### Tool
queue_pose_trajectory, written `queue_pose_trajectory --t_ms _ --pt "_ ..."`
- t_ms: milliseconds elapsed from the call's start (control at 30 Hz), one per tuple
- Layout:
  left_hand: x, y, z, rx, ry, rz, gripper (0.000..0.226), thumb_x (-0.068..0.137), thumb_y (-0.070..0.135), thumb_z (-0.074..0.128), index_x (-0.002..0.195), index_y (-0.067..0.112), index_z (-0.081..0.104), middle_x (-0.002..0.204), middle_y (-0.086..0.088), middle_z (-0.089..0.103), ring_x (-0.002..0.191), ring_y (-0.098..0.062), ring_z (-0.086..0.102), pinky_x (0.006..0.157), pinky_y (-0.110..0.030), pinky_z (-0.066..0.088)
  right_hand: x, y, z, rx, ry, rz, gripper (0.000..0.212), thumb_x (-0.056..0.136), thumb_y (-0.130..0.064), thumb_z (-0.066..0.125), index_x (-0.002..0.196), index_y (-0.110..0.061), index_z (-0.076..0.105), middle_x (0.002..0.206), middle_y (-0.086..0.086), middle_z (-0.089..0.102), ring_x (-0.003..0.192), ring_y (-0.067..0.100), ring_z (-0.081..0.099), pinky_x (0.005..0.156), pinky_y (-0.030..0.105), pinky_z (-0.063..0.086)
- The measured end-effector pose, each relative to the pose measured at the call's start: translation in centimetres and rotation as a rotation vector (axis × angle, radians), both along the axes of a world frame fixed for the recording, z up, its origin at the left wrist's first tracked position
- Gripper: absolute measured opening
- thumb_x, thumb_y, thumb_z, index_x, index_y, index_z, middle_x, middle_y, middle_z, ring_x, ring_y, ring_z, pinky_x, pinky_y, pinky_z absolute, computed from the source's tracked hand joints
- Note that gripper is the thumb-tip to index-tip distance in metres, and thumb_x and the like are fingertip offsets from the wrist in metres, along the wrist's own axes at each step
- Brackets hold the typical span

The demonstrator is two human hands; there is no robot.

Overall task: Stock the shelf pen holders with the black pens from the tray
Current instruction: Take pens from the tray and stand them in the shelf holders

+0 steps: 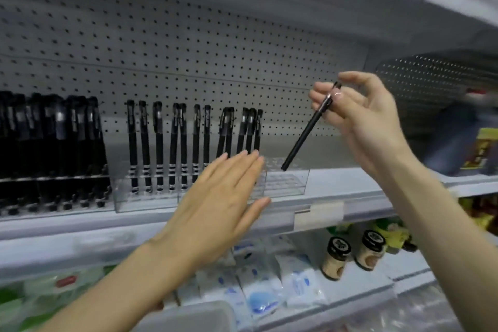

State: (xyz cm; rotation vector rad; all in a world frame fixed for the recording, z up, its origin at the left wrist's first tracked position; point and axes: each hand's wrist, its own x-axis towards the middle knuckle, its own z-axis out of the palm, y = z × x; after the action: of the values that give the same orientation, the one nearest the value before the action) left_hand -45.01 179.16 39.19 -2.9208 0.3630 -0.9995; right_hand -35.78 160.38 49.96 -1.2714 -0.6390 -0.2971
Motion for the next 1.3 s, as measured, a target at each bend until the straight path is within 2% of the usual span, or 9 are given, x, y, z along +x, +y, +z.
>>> queue_pose_trajectory --t_ms 233,300,467,700,800,900,1067,1233,1300 --pt "1.5 0.1 -1.4 0.006 0.041 0.067 0.059 0.101 0.054 0.020 0.134 0.019 0.054 0.132 0.009 0.057 0.119 -0.006 0.056 0.110 -0.026 0.025 3.7 2.8 -1.0 0.008 -0.085 0.045 0.021 0.098 0.007 0.038 0.101 -0.011 0.047 0.108 0.013 0.067 0.100 0.020 0.068 0.091 0.033 0.054" --pt "1.5 0.3 -1.3 0.004 0.026 0.072 0.060 0.102 0.055 0.018 0.135 0.021 0.054 0.131 0.012 0.057 0.119 -0.004 0.055 0.105 -0.028 0.034 4.5 3.2 -1.2 -0.051 -0.093 0.042 0.021 0.098 0.008 0.037 0.102 -0.010 0.046 0.109 0.013 0.066 0.100 0.020 0.068 0.090 0.030 0.054" --pt "1.8 0.6 -1.5 0.056 0.007 0.089 0.060 0.101 0.056 0.016 0.137 0.022 0.051 0.133 0.014 0.055 0.120 -0.001 0.052 0.101 -0.035 0.035 6.4 3.7 -1.5 -0.183 -0.006 0.103 0.015 0.097 0.008 0.038 0.106 -0.003 0.044 0.102 0.010 0.066 0.092 0.022 0.069 0.086 0.032 0.056" --pt "2.1 0.6 -1.7 0.062 -0.001 0.101 0.061 0.101 0.057 0.019 0.139 0.020 0.048 0.135 0.011 0.054 0.123 -0.004 0.049 0.103 -0.037 0.034 6.7 3.7 -1.7 -0.418 -0.013 0.164 0.023 0.098 0.004 0.040 0.120 0.001 0.042 0.109 0.016 0.066 0.094 0.027 0.069 0.082 0.030 0.057" --pt "2.0 0.7 -1.5 0.029 0.036 0.080 0.060 0.101 0.057 0.019 0.140 0.020 0.047 0.136 0.010 0.053 0.124 -0.004 0.047 0.110 -0.026 0.028 6.7 3.4 -1.4 -0.457 -0.011 0.171 0.026 0.098 0.003 0.041 0.123 0.001 0.042 0.109 0.015 0.067 0.094 0.025 0.069 0.083 0.030 0.057" --pt "2.0 0.7 -1.4 0.016 0.078 0.061 0.060 0.101 0.057 0.020 0.140 0.021 0.047 0.137 0.012 0.052 0.125 -0.003 0.045 0.111 -0.024 0.023 6.5 3.5 -1.2 -0.517 -0.023 0.153 0.024 0.098 0.002 0.042 0.121 -0.002 0.043 0.108 0.014 0.067 0.096 0.026 0.069 0.085 0.031 0.057" --pt "1.5 0.7 -0.8 0.023 0.133 0.054 0.060 0.101 0.057 0.016 0.136 0.023 0.052 0.132 0.016 0.055 0.120 0.002 0.049 0.103 -0.026 0.030 6.2 4.1 -1.1 -0.639 -0.085 0.098 0.020 0.097 0.001 0.044 0.116 -0.006 0.045 0.101 0.007 0.067 0.095 0.021 0.069 0.085 0.030 0.056" --pt "1.0 1.0 -0.5 0.037 0.144 0.045 0.059 0.101 0.056 0.019 0.140 0.022 0.047 0.139 0.013 0.049 0.129 0.000 0.041 0.113 -0.025 0.021 6.1 4.1 -1.6 -0.762 -0.108 0.016 0.021 0.096 0.000 0.047 0.114 -0.010 0.046 0.110 0.008 0.066 0.105 0.018 0.065 0.089 0.031 0.055" --pt "0.4 1.3 -0.4 0.038 0.101 0.041 0.058 0.102 0.055 0.019 0.141 0.021 0.045 0.141 0.010 0.047 0.131 -0.003 0.041 0.111 -0.029 0.026 5.7 3.5 -1.3 -0.814 -0.123 -0.043 0.030 0.094 -0.006 0.055 0.121 -0.014 0.045 0.123 0.010 0.059 0.112 0.017 0.059 0.096 0.034 0.051"
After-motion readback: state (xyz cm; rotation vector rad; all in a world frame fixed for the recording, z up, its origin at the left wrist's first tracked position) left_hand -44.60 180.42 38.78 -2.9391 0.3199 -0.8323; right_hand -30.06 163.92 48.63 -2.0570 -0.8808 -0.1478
